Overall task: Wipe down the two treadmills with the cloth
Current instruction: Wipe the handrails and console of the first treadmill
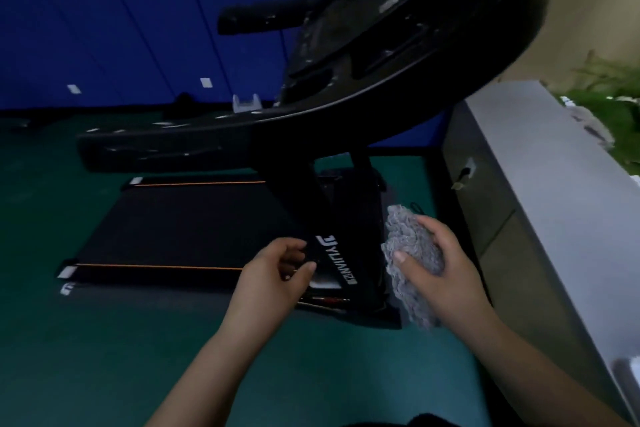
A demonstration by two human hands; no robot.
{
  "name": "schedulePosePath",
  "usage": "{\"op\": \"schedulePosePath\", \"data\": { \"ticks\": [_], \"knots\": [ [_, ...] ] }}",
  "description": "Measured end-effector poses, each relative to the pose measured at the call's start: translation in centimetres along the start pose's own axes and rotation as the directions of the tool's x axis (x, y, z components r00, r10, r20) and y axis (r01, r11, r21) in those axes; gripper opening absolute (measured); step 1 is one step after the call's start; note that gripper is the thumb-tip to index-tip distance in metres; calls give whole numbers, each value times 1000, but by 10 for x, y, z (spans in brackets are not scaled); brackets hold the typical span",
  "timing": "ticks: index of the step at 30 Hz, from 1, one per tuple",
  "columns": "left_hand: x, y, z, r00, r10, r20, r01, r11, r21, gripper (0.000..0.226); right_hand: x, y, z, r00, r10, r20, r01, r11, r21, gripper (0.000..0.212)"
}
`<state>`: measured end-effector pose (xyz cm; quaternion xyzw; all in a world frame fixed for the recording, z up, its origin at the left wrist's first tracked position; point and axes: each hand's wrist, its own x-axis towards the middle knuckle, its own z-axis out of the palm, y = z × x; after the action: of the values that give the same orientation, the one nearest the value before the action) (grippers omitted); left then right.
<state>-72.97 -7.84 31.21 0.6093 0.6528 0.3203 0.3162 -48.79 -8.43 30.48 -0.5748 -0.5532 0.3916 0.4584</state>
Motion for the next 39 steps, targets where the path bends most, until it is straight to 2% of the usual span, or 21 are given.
{"op": "schedulePosePath", "data": {
  "ticks": [5,9,12,14,17,19,22,25,28,30,33,36,39],
  "knots": [
    [12,-27,-52,996,-16,-84,13,999,-34,26,11,-34,51,997,-60,49,62,998,-20,53],
    [33,-41,-82,983,-15,-184,3,998,-66,27,37,-58,84,986,-156,55,163,975,-152,55],
    [57,-48,-103,966,11,-258,-20,999,-34,27,68,-78,103,957,-286,54,290,918,-270,59],
    [75,-52,-117,952,33,-303,-27,999,21,28,92,-91,112,919,-389,64,384,846,-369,57],
    [104,-56,-137,924,82,-374,-50,994,94,28,132,-114,122,799,-596,80,525,628,-574,52],
    [122,-59,-149,910,104,-400,-57,990,127,29,158,-124,127,750,-651,122,558,521,-646,45],
    [142,-65,-164,886,122,-447,-53,985,165,29,192,-123,136,769,-611,188,515,416,-750,33],
    [156,-75,-180,857,147,-494,-43,976,215,29,209,-113,152,807,-543,233,472,356,-807,31],
    [169,-93,-201,834,158,-529,-18,965,261,33,213,-111,179,803,-547,236,472,345,-811,34],
    [179,-109,-220,813,172,-556,-7,958,287,39,214,-115,204,801,-556,220,479,377,-792,36],
    [194,-137,-253,800,119,-588,31,971,238,53,218,-122,250,807,-549,218,497,431,-753,37],
    [213,-171,-291,862,59,-504,50,978,200,71,222,-129,280,820,-538,196,468,432,-771,41],
    [234,-200,-325,956,18,-293,20,992,124,79,223,-129,283,851,-515,103,374,456,-808,41]
  ]
}}
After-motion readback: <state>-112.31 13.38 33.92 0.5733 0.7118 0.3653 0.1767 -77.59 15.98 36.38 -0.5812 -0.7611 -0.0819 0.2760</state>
